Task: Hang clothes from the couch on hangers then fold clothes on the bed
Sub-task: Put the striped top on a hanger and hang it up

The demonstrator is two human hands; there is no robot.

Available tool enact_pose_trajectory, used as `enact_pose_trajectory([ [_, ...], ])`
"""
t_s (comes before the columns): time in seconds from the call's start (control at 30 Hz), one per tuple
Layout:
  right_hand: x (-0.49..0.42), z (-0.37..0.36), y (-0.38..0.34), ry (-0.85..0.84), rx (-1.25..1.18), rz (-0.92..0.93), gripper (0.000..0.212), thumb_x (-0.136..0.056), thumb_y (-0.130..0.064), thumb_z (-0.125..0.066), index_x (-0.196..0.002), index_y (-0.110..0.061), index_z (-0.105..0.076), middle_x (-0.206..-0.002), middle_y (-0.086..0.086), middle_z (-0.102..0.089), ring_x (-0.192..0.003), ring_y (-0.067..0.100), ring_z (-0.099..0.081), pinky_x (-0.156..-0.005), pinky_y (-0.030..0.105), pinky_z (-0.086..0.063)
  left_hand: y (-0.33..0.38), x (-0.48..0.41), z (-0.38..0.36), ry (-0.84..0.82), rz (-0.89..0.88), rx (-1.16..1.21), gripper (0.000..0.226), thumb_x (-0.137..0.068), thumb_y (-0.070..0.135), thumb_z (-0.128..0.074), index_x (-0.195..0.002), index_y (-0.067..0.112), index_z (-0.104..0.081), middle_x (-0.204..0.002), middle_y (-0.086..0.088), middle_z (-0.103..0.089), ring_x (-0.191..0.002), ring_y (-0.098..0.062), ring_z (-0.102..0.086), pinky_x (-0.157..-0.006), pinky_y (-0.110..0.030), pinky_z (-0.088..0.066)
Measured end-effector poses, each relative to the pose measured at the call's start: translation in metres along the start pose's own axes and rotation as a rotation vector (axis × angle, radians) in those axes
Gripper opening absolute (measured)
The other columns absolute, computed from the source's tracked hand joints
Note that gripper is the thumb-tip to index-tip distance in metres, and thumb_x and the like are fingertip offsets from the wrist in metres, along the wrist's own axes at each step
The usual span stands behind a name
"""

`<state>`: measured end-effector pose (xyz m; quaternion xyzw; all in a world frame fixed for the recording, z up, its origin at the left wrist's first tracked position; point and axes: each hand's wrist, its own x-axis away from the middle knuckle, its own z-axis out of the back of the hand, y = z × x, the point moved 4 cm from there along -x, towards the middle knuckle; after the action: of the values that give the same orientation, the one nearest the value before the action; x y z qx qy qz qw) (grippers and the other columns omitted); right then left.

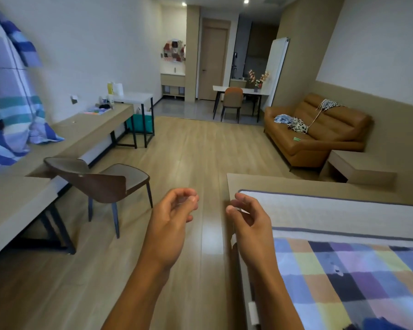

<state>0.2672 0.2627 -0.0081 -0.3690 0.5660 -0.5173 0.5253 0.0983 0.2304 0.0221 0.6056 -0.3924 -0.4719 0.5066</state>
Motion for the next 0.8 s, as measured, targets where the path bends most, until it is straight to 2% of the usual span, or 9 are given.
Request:
enact_pose_trajectory([
  [0.2, -0.170, -0.050, 0.016, -0.016, 0.058, 0.039, 0.029, -0.096, -0.025, -0.066, -0.122, -0.034, -0.059, -0.115, -0.013, -0.066, -0.105, 0.003, -0.064, -0.089, 0.021, -0.052, -0.020, -0.180, -0.029, -0.036, -0.019, 0.049, 0.016, -0.101, 0.025, -0.054, -0.106, 0.020, -0.069, -0.108, 0.003, -0.072, -0.105, -0.010, -0.067, -0.093, -0.035, -0.054],
  [0.47, -0.332, -0.086, 0.039, 0.038, 0.018, 0.017, 0.031, -0.097, -0.029, -0.065, -0.127, -0.030, -0.059, -0.117, -0.014, -0.066, -0.107, 0.003, -0.063, -0.084, 0.017, -0.048, -0.038, -0.343, -0.064, -0.082, 0.003, 0.012, 0.018, -0.100, 0.028, -0.053, -0.108, 0.021, -0.068, -0.108, 0.007, -0.071, -0.105, -0.008, -0.066, -0.093, -0.031, -0.054],
  [0.8, -0.582, -0.159, 0.112, 0.015, -0.036, 0.004, 0.032, -0.097, -0.027, -0.065, -0.128, -0.028, -0.060, -0.117, -0.011, -0.067, -0.107, 0.004, -0.064, -0.086, 0.020, -0.053, -0.110, -0.594, -0.114, -0.052, 0.025, -0.075, 0.019, -0.102, 0.026, -0.051, -0.110, 0.022, -0.067, -0.109, 0.006, -0.071, -0.104, -0.010, -0.066, -0.091, -0.032, -0.054],
])
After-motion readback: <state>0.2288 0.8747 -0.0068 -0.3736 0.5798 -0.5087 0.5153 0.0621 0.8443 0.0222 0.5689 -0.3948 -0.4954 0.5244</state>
